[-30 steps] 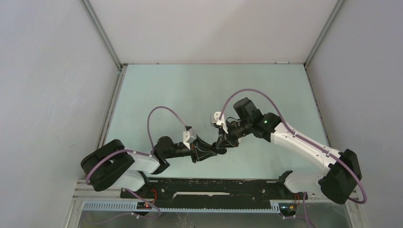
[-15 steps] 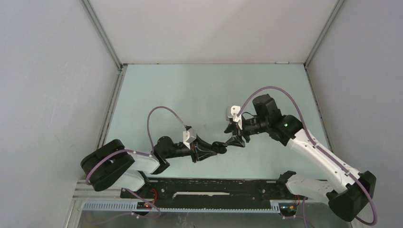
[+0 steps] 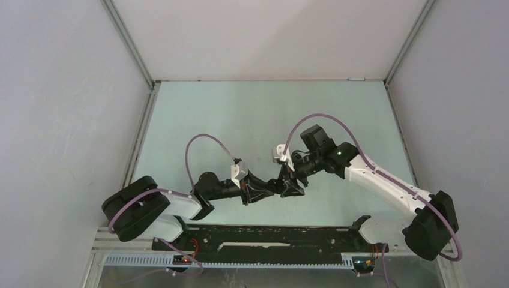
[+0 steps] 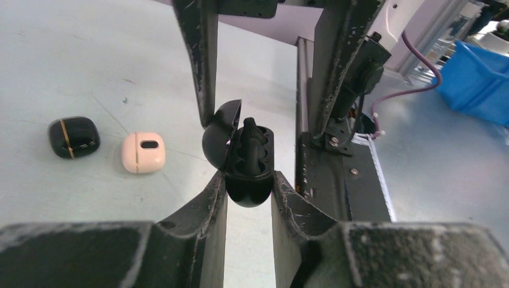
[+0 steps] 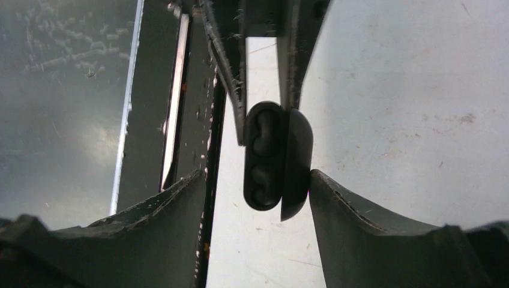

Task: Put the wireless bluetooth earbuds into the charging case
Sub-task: Close the charging case with the earbuds inside, then place the charging case with the earbuds at the center of the board.

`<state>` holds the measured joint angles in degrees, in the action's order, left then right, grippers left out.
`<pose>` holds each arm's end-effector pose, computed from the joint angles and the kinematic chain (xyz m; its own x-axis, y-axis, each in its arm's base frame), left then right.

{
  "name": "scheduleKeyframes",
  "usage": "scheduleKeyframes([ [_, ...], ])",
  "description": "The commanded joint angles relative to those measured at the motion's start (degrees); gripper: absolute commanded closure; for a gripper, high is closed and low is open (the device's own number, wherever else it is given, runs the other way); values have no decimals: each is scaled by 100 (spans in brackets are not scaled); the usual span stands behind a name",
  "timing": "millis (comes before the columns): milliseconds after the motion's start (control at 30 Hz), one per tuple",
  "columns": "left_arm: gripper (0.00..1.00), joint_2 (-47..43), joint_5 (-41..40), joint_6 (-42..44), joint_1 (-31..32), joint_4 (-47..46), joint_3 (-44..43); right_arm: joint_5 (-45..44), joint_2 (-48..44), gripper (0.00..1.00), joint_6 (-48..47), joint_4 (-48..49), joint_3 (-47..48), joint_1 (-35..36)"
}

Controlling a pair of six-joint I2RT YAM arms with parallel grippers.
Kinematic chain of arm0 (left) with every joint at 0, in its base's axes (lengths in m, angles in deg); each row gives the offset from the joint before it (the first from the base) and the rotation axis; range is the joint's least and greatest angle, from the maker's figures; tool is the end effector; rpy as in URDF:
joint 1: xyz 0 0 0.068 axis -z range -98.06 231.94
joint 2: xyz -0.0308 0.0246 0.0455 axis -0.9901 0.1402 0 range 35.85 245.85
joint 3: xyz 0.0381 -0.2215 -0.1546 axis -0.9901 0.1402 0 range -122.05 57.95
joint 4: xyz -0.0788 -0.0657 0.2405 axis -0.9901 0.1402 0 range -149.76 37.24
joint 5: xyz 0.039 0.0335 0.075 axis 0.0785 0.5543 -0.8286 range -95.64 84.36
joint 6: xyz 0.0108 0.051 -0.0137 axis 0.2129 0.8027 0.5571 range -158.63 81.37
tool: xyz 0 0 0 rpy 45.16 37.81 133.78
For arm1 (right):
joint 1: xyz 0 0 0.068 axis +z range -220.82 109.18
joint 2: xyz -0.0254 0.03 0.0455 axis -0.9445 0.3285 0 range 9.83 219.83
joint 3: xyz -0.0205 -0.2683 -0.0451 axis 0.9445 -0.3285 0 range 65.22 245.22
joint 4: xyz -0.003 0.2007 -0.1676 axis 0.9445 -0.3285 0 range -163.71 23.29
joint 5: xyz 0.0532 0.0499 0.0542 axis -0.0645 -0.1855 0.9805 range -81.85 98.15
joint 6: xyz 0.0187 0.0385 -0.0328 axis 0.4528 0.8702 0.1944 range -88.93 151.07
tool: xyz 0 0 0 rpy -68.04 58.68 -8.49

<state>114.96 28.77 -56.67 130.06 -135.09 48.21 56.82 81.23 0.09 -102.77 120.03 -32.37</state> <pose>0.1289 -0.1738 0.1753 -0.2406 -0.1145 -0.9639 0.9623 0.1019 -0.2523 0.1767 0.1744 0.2738 -0.1387 -0.5442 -0.8274 -0.9784 -0.0538 0.1994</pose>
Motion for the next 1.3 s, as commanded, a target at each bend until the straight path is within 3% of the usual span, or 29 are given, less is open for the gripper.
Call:
scheduleKeyframes([
  [0, 100, 26, -289, -161, -184, -171, -54, 413, -451, 33, -949, -909, 118, 361],
  [100, 100, 18, -295, -172, -258, -154, -36, -2, -1008, 33, -1106, -1198, 38, 319],
  [167, 100, 12, -287, -158, -266, -139, -44, -432, -1318, 33, -737, -612, -156, -78],
  [300, 100, 57, -236, -175, -265, -134, -71, -462, -1566, 33, -147, 350, -587, -957],
  [600, 99, 347, -473, -497, -265, 105, -272, -742, -1153, 37, -20, 566, -717, -1015],
  [800, 90, 1024, -1446, -1800, -262, 1063, -777, -1228, -1102, 38, 182, 827, -755, -1227],
  [1033, 81, 1816, -1614, -3078, -197, 1077, -1213, -1540, -1218, 37, 363, 1024, -866, -1565],
  [1133, 76, 2017, -1711, -3157, -190, 1322, -1322, -1537, -1223, 37, 348, 1003, -866, -1596],
  [1267, 76, 2005, -1944, -2852, -215, 2554, -1580, -1543, -1242, 37, 334, 989, -866, -1602],
])
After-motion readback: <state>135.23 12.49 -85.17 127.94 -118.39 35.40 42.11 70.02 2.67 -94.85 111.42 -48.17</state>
